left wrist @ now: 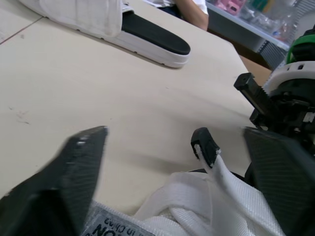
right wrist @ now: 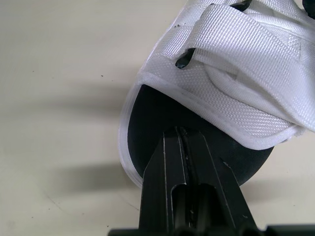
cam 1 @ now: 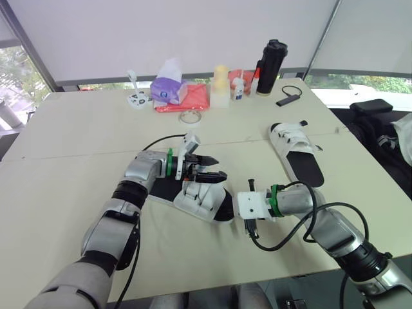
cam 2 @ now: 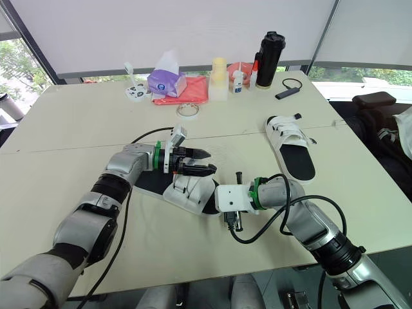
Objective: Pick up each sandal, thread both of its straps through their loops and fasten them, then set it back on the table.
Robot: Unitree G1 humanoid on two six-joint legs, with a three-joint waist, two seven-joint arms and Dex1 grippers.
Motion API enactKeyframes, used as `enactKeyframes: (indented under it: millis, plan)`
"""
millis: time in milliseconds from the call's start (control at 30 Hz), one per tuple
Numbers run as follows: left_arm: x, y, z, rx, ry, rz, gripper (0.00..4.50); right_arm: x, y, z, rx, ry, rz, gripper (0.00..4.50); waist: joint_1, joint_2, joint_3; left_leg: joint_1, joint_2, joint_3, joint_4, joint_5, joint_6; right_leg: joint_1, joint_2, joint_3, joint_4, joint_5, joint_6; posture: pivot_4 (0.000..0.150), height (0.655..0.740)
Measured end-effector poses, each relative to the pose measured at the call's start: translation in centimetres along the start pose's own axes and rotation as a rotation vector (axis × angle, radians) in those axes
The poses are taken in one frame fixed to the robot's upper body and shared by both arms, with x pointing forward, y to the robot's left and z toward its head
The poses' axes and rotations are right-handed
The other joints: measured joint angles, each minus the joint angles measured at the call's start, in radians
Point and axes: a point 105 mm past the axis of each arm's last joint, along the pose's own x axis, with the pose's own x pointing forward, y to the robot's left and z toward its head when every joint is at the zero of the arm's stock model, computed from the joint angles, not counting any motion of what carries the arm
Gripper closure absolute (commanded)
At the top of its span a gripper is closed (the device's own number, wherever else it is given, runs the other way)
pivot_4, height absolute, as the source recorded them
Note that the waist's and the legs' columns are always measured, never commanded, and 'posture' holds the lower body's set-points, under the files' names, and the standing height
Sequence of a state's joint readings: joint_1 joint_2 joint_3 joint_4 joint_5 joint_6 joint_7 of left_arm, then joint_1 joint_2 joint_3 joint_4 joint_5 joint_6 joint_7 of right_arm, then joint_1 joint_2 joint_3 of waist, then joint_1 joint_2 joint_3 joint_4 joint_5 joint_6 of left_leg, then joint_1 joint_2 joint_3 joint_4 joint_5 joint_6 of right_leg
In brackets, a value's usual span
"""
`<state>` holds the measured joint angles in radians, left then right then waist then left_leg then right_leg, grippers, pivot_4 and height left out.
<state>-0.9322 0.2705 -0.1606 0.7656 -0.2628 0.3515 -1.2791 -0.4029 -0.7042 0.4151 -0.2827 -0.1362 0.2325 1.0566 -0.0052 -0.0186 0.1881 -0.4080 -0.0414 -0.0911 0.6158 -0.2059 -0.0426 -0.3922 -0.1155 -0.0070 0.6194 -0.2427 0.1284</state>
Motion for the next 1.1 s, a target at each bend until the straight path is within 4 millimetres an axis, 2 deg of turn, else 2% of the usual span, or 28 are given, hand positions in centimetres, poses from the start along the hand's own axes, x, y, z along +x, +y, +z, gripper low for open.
enactKeyframes:
  millis: [267, 400, 533, 633, 800, 967, 1067, 1100]
  plan:
    - [-0.9, 1.8, 0.3, 0.067, -0.03, 0.146, 0.02, 0.0, 0.1, 0.1, -0.003, -0.003, 0.004, 4.5, -0.001, 0.0, 0.0, -0.001, 0.0, 0.0, 0.0, 0.0, 0.0, -0.001, 0.0, 0.0, 0.0, 0.0, 0.001, 0.15, 0.74]
    - [-1.2, 2.1, 1.9, 0.004, -0.157, 0.168, 0.02, 0.0, 0.1, 0.1, -0.004, -0.004, 0.006, 4.5, -0.004, -0.001, 0.0, -0.002, 0.0, 0.0, -0.001, 0.0, 0.0, -0.002, 0.0, 0.0, 0.0, 0.0, 0.001, 0.15, 0.74]
    - [-1.0, 0.8, 4.6, -0.037, -0.262, 0.09, 0.02, 0.1, 0.1, 0.2, -0.006, -0.006, 0.007, 4.5, -0.006, -0.001, 0.001, -0.002, 0.0, 0.0, -0.001, 0.0, 0.0, -0.002, 0.0, 0.0, 0.0, 0.001, 0.002, 0.15, 0.74]
    - [-0.9, -0.2, 5.7, -0.049, -0.28, 0.029, 0.02, 0.1, 0.1, 0.2, -0.006, -0.006, 0.007, 4.5, -0.007, -0.001, 0.001, -0.002, 0.0, 0.0, -0.001, 0.0, 0.0, -0.002, 0.0, 0.0, 0.0, 0.001, 0.002, 0.15, 0.74]
    - [-0.9, -1.9, 5.7, -0.06, -0.212, -0.09, 0.02, 0.1, 0.1, 0.2, -0.008, -0.007, 0.007, 4.5, -0.007, -0.001, 0.001, -0.002, 0.0, 0.0, -0.001, 0.0, 0.0, -0.002, 0.0, 0.0, 0.0, 0.001, 0.002, 0.15, 0.74]
    - [-0.8, -2.8, 4.1, -0.029, -0.067, -0.165, 0.02, 0.1, 0.1, 0.2, -0.008, -0.007, 0.007, 4.5, -0.007, -0.001, 0.001, -0.002, 0.0, 0.0, -0.001, 0.0, 0.0, -0.003, 0.0, 0.0, 0.0, 0.001, 0.002, 0.15, 0.74]
    - [-0.7, -3.1, 3.1, -0.012, 0.001, -0.193, 0.89, 0.1, 0.1, 0.2, -0.007, -0.007, 0.007, 4.5, -0.007, 0.0, 0.001, -0.002, 0.0, 0.0, -0.001, 0.0, 0.0, -0.003, 0.0, 0.0, 0.0, 0.001, 0.002, 0.15, 0.74]
    - [-0.7, -3.1, 2.9, -0.012, 0.013, -0.199, 1.39, 0.1, 0.1, 0.2, -0.007, -0.007, 0.006, 4.5, -0.007, 0.0, 0.001, -0.002, 0.0, 0.0, -0.001, 0.0, 0.0, -0.003, 0.0, 0.0, 0.0, 0.001, 0.002, 0.15, 0.74]
